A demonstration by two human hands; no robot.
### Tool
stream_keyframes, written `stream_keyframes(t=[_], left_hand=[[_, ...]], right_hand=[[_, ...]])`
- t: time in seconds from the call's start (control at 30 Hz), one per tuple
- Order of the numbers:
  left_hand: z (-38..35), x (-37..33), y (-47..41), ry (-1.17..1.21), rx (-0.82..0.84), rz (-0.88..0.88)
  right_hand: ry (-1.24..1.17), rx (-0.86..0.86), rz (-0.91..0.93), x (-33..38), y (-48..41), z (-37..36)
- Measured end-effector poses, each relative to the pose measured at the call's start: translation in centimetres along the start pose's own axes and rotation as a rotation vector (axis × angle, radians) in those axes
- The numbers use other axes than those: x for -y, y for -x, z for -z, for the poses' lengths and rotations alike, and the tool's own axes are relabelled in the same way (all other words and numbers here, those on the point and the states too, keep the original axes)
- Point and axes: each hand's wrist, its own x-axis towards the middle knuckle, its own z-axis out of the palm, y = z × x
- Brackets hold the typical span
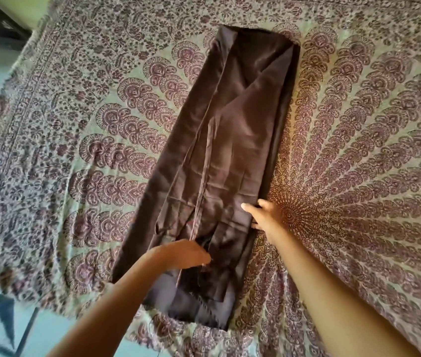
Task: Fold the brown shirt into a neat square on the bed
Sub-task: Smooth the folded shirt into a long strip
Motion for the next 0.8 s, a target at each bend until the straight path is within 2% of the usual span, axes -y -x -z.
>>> stream_keyframes(t=[0.07,0.13,0.17,0.33,0.47,0.53,0.57,0.63,0.7,0.8], left_hand=[[-0.6,0.5,0.0,0.085,-0.262,0.102],[-2.1,1.1,0.0,0.281,-0.601,0.264],[-3.0,1.2,0.0,0.347,-0.662,0.319],[-6.5,1.2,-0.7,0.475,-0.621,0.443],[-6.3,1.6,-0.6,0.697,-0.733,0.380],[-6.0,2.2,-0.2,0.659,-0.750,0.424],[-6.0,2.5,0.0,0.613,-0.709,0.455],[-6.0,3.0,0.1,0.535,-0.605,0.496],[-5.7,3.3,0.1,0.436,-0.558,0.508],[-3.5,3.2,0.4,0.323,-0.600,0.510]], right_hand=[[0.088,0.015,0.005,-0.9,0.7,-0.2],[0.214,-0.012,0.113,-2.1,1.4,-0.2],[0.288,0.000,0.175,-3.1,1.8,-0.2],[0.425,0.122,0.161,-6.9,4.1,-1.0],[0.357,0.049,0.233,-8.1,4.7,-1.3],[0.373,0.052,0.264,-8.0,4.8,-1.4],[0.452,0.073,0.302,-7.6,5.0,-1.5],[0.761,0.076,0.381,-6.9,5.3,-1.4],[1.040,-0.072,0.459,-5.7,5.5,-1.4],[1.096,-0.325,0.594,-4.4,4.9,-1.0]])
